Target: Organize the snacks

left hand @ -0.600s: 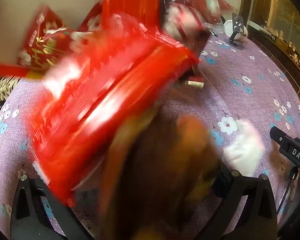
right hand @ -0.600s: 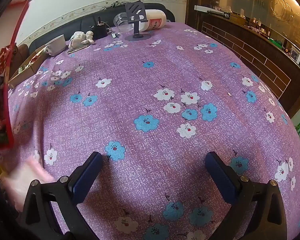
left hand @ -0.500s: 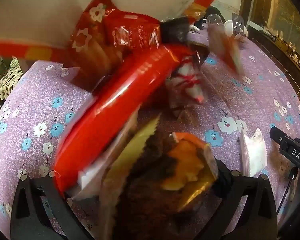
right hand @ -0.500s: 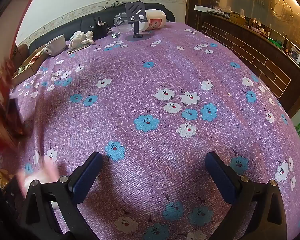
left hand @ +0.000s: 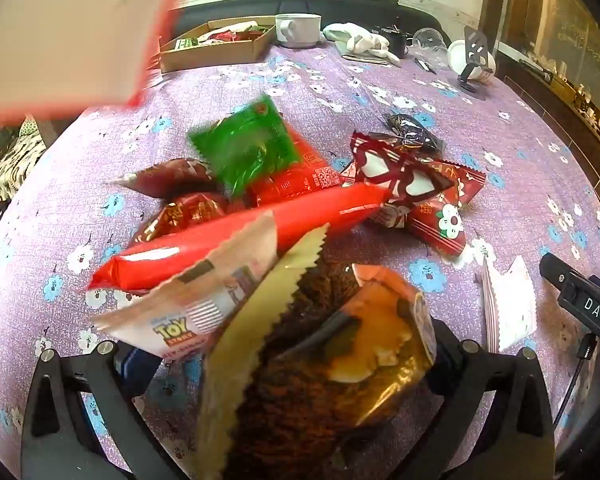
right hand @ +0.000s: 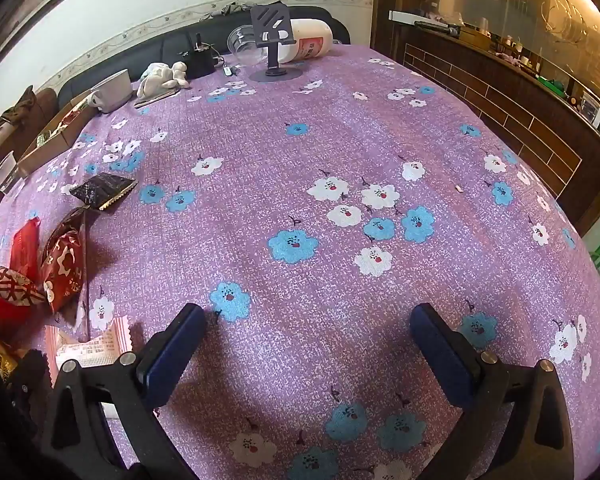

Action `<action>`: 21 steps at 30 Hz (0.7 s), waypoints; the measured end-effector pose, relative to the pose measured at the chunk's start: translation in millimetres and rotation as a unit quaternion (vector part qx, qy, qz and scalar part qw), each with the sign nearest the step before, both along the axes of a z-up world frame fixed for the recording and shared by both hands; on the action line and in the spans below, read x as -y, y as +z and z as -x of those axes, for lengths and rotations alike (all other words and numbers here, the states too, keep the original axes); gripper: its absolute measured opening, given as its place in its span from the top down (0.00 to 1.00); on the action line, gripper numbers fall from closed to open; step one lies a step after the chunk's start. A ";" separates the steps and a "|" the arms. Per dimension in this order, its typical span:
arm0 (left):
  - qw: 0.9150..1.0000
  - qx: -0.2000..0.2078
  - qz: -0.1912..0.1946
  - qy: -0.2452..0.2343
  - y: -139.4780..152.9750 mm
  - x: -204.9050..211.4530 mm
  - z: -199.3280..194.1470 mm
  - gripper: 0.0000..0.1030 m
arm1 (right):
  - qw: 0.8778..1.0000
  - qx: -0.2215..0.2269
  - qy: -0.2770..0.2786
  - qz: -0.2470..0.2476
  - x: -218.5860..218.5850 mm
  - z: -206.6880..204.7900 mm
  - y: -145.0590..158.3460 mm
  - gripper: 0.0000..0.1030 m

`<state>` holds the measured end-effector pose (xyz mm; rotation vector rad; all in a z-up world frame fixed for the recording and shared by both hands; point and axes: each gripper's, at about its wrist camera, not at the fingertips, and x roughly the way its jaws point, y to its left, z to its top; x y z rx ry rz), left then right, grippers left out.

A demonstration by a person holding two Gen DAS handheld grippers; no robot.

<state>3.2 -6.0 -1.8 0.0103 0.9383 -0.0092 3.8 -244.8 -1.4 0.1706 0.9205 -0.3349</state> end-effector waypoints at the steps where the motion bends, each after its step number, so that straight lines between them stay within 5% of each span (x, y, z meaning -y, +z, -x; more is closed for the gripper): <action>1: 1.000 0.000 0.000 0.000 0.4 -0.3 0.4 0.00 | 1.000 0.000 0.000 0.000 -0.1 0.0 0.0 0.00; 21: 1.000 0.000 0.000 0.000 -0.2 -3.9 1.2 0.00 | 1.000 0.000 0.000 0.000 0.2 -0.1 -0.2 0.00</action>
